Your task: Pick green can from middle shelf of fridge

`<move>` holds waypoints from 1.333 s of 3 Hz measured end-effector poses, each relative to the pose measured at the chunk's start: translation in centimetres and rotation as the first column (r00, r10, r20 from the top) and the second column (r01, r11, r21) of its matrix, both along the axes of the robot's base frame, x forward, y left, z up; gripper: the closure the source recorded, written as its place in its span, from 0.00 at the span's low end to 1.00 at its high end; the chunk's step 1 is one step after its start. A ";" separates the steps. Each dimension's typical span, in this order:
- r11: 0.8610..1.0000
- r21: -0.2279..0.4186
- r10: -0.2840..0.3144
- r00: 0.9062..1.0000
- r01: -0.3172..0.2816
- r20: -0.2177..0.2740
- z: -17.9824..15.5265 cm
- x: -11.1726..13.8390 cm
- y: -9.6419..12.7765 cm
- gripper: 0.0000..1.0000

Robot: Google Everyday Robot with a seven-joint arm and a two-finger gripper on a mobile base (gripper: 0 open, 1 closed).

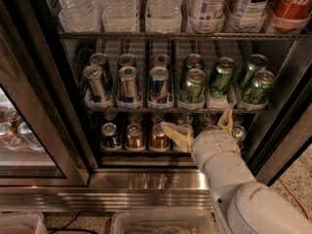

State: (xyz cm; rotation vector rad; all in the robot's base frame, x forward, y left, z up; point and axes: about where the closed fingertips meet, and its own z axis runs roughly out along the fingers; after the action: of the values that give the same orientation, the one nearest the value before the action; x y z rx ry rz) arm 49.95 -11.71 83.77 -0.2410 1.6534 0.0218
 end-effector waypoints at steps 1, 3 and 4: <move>1.000 -0.014 0.017 1.000 -0.017 0.004 -0.1 0.9 0.1 0.00; 0.999 0.005 0.041 0.997 -0.041 0.060 0.5 3.6 0.7 0.00; 0.998 0.054 0.039 0.996 -0.044 0.086 0.4 4.1 0.2 0.00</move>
Offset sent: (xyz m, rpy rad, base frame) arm 0.0435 0.0108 0.0071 -0.0229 -0.0739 0.0542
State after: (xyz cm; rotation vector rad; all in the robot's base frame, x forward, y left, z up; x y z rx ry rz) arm 54.03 -11.48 84.18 -0.2305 1.5611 0.0885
